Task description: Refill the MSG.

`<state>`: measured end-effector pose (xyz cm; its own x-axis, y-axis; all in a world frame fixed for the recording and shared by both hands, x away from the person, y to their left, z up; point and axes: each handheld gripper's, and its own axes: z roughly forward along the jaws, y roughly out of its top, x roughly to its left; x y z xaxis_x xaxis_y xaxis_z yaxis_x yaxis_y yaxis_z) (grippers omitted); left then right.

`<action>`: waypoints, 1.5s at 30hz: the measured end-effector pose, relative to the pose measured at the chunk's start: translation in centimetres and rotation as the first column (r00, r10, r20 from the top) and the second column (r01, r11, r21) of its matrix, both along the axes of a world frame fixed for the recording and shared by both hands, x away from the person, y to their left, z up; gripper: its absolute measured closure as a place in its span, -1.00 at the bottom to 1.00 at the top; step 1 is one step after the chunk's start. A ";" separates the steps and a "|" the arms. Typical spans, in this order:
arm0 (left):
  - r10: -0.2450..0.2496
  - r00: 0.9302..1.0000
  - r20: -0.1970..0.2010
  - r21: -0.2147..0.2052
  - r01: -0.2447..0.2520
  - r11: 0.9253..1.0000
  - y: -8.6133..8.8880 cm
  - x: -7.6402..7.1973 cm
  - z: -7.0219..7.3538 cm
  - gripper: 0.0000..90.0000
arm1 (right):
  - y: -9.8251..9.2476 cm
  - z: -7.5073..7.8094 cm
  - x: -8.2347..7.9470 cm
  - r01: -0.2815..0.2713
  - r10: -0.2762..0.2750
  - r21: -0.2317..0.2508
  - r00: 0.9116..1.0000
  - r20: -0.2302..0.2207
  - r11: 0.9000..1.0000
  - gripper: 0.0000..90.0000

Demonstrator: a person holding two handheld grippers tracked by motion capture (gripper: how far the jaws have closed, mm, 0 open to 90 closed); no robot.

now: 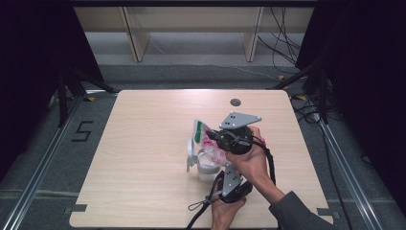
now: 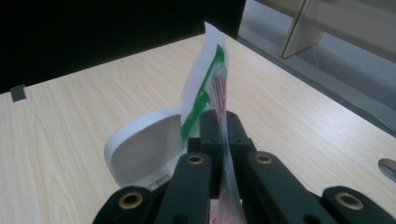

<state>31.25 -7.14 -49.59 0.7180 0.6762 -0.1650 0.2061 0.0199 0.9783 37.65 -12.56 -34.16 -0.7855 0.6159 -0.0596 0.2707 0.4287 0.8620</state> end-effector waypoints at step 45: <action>-0.001 1.000 -0.002 0.009 0.001 1.000 0.0 -0.1 0.0 0.61 | 0.3 -0.3 0.0 -0.009 0.009 -0.015 1.000 0.010 1.000 1.00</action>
